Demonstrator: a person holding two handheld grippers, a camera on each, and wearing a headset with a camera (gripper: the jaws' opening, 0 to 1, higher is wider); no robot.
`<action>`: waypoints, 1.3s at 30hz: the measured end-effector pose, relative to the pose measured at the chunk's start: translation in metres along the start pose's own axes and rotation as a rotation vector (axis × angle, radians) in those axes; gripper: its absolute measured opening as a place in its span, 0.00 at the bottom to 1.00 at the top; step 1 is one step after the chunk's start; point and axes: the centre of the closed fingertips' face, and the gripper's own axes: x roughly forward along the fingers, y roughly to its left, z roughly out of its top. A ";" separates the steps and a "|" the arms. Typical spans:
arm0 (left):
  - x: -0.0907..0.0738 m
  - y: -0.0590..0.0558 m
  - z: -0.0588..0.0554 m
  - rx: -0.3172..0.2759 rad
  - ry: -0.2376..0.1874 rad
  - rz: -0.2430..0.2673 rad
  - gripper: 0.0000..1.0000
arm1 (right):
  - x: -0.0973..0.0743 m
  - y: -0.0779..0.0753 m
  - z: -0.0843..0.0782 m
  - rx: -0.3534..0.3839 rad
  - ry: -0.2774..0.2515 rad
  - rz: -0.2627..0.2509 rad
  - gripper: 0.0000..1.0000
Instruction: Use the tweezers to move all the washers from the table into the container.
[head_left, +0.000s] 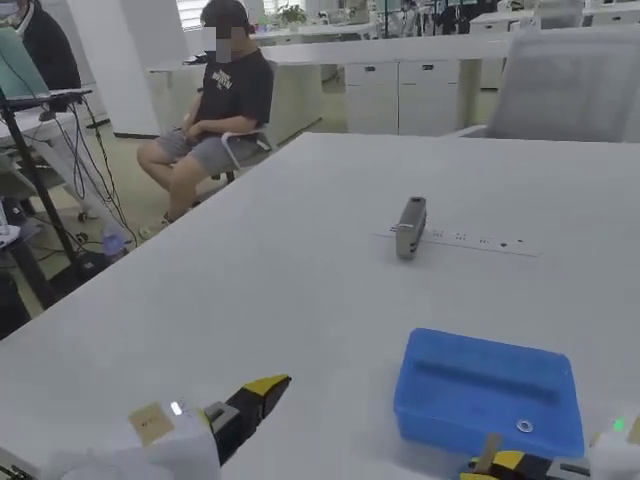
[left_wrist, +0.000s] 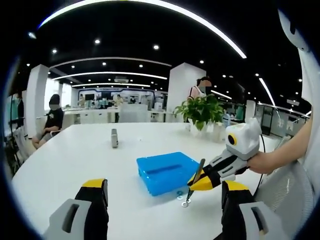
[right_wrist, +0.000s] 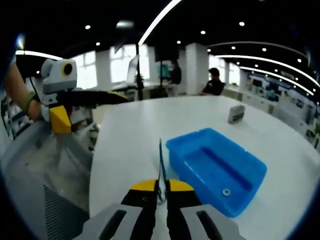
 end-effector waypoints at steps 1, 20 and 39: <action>0.000 0.000 0.001 0.007 -0.005 0.000 0.97 | 0.000 0.000 0.000 0.000 0.001 0.000 0.02; -0.001 0.001 -0.002 0.021 0.009 -0.010 0.94 | -0.010 -0.020 0.042 0.155 -0.097 -0.092 0.03; -0.001 -0.001 -0.004 0.027 0.023 -0.022 0.88 | -0.023 -0.075 0.071 0.187 -0.140 -0.194 0.03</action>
